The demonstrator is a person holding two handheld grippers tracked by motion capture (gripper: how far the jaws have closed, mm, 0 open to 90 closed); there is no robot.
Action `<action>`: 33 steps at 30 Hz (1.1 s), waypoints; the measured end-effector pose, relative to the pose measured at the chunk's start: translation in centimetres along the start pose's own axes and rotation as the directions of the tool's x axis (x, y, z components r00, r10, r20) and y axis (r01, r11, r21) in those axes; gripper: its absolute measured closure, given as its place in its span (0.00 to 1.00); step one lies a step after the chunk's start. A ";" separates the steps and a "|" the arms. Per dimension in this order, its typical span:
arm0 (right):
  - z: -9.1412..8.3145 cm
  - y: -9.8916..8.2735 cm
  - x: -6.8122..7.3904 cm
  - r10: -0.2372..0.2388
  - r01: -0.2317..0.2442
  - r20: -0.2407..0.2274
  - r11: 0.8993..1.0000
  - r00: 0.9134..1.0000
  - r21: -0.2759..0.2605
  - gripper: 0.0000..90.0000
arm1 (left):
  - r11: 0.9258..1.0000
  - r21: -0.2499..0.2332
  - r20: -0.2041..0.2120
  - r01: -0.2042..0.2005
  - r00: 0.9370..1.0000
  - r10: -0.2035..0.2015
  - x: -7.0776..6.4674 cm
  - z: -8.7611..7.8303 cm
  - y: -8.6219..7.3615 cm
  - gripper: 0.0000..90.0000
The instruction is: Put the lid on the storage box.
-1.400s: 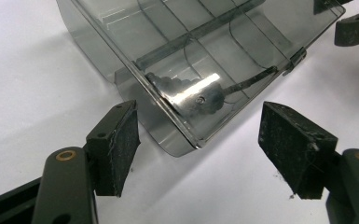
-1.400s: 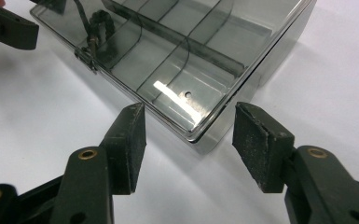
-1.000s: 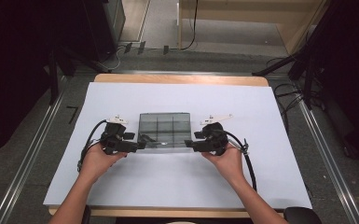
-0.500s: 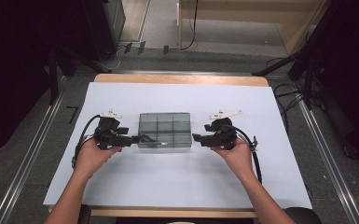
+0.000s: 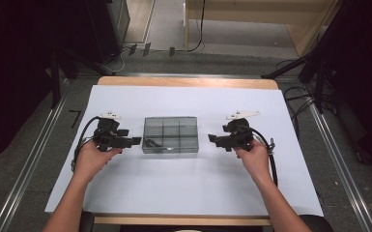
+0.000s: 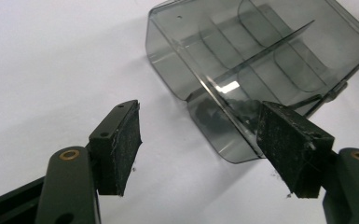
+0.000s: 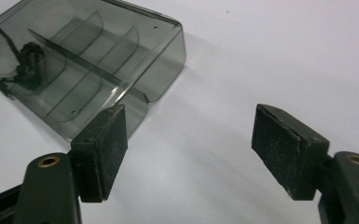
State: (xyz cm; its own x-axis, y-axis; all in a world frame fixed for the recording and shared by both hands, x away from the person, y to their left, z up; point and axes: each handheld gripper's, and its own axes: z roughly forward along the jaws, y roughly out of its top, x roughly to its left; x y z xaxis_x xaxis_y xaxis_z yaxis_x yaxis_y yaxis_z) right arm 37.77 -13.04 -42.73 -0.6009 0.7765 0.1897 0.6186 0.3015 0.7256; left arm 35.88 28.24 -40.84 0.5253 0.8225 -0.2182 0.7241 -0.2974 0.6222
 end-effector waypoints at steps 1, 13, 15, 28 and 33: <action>0.0 0.0 -0.2 0.006 -0.006 0.005 1.000 1.000 0.000 0.31 | 1.000 0.000 -0.001 -0.001 1.000 0.001 0.1 0.0 0.0 0.35; 0.0 -0.4 -1.9 -0.007 0.008 0.027 1.000 1.000 -0.010 0.31 | 1.000 -0.001 -0.035 0.013 0.999 -0.013 1.3 0.2 -0.5 0.35; 0.1 -0.4 -2.0 -0.023 0.023 0.032 1.000 0.999 -0.007 0.31 | 1.000 -0.003 -0.033 0.013 0.999 -0.013 1.4 0.3 -0.5 0.35; 0.4 -0.7 -2.3 -0.056 0.056 0.023 0.998 0.998 0.006 0.31 | 1.000 -0.005 -0.045 -0.013 0.999 0.013 1.5 0.9 -0.8 0.33; 0.3 -1.2 -2.6 -0.071 0.071 0.016 0.997 0.997 0.002 0.31 | 0.999 -0.031 -0.100 -0.016 0.995 0.013 1.5 1.4 -1.1 0.31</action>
